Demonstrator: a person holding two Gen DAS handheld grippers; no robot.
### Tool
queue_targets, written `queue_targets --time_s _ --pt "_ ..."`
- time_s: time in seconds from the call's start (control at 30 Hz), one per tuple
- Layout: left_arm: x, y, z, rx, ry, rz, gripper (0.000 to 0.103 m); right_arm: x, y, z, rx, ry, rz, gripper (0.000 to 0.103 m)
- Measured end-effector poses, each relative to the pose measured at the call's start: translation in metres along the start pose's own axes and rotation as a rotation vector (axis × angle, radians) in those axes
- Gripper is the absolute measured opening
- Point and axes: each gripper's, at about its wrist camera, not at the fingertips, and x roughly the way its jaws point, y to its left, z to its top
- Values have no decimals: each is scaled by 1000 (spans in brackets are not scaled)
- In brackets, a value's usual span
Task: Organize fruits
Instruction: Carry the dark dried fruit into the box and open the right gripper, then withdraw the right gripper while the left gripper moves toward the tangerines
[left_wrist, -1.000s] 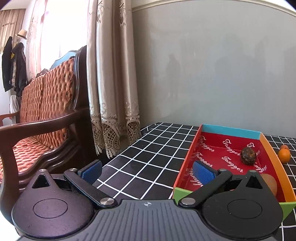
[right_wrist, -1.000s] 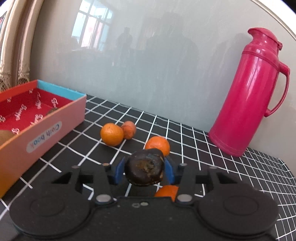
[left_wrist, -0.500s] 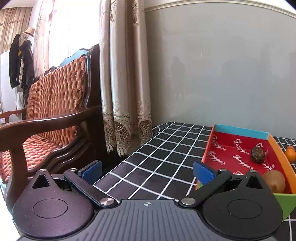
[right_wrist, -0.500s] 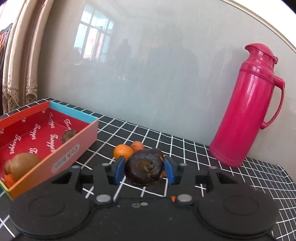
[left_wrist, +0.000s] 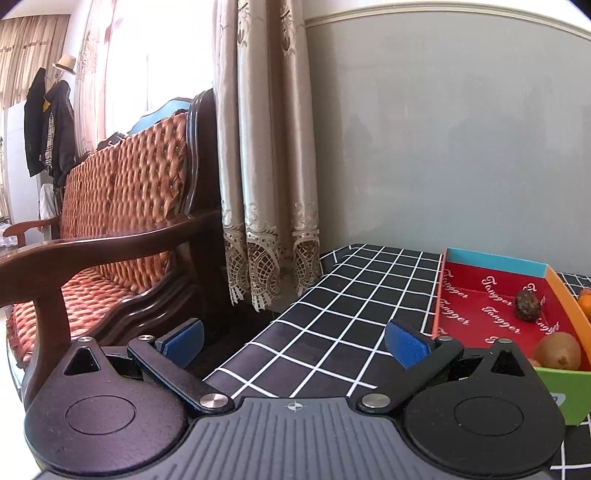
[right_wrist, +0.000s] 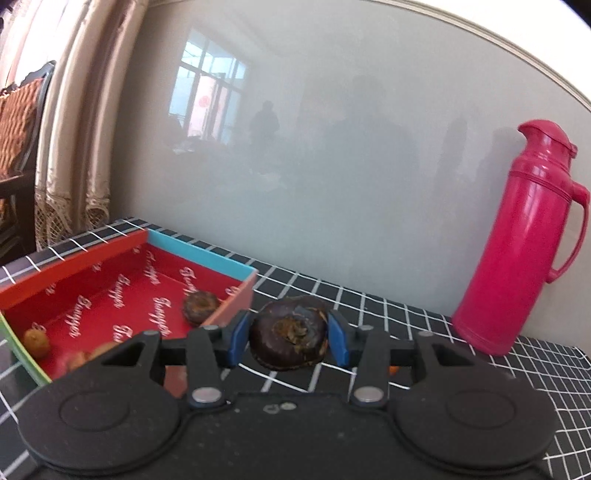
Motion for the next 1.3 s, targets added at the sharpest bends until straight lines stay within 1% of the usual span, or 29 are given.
queue_targets --time_s 0.2,0.47,0.73,0.8,0.83,0.87,0.93,1.0,1.07,1.3 --pt "3 12 -2 2 5 13 103 3 21 5 4 -16 39 43" --pt "7 26 -4 -5 14 32 103 5 62 12 -12 -34 116 43" --pt "8 27 -6 0 12 23 103 13 86 11 -20 -16 169 43" --pt "8 26 -5 1 14 22 103 16 90 11 -19 -7 193 45" --pt "7 26 -5 0 12 22 103 16 91 10 -18 -9 201 46" --pt "8 26 -5 0 9 22 103 13 90 8 -13 -26 196 54" --pt "7 24 -5 0 10 21 103 7 88 9 -13 -56 181 64" --pt "6 22 -4 1 9 19 103 4 82 12 -1 -70 177 64" --pt "4 20 -4 7 9 17 103 5 76 12 7 -65 174 64" --pt "-2 10 0 1 -1 -3 103 1 50 8 2 -58 123 64"
